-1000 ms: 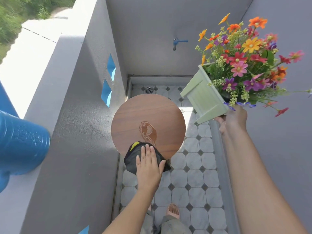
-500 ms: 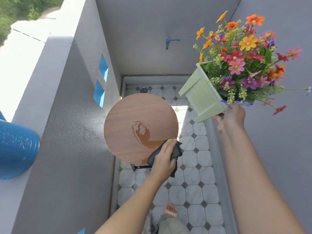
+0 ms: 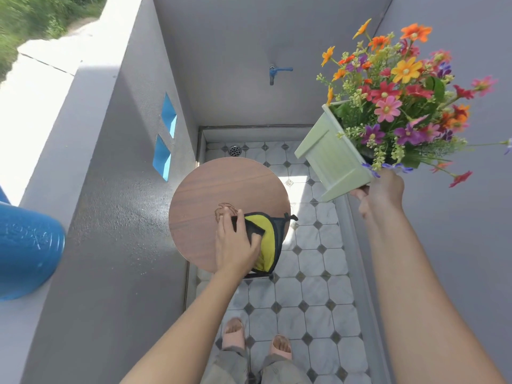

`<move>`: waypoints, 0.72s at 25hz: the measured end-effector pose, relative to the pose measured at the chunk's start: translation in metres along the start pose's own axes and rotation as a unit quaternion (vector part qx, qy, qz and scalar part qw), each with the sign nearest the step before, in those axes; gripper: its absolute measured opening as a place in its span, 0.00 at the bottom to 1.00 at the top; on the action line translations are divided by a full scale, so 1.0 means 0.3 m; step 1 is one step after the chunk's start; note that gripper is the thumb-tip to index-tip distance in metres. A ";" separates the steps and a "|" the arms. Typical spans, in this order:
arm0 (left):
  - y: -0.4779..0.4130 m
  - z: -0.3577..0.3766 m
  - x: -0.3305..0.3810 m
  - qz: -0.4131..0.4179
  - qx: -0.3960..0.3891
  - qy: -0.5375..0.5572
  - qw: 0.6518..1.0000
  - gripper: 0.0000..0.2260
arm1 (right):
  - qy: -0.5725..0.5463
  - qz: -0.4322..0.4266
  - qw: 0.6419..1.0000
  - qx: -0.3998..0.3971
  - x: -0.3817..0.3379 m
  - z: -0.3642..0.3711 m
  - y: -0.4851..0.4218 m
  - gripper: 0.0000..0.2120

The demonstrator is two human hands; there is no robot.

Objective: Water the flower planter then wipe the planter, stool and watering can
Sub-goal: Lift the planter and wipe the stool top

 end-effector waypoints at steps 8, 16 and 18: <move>0.063 0.099 -0.055 0.240 -0.046 -0.228 0.943 0.20 | -0.006 -0.005 1.000 -0.004 0.019 0.023 0.027 0.15; 0.033 -0.012 -0.346 0.369 0.057 -0.191 0.908 0.21 | 0.018 0.003 1.000 0.012 0.020 0.022 0.015 0.16; -0.019 -0.053 -0.403 0.328 0.088 -0.163 0.926 0.21 | -0.006 0.002 1.000 0.005 0.015 0.013 0.015 0.15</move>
Point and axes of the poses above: each hand's wrist, its own y-axis away from the middle knuckle, its own z-axis out of the palm, x = y × z, the point moved 2 cm from there along -y, towards the middle knuckle, and after that the axes turned 7 degrees about -y, right-handed, at the moved point
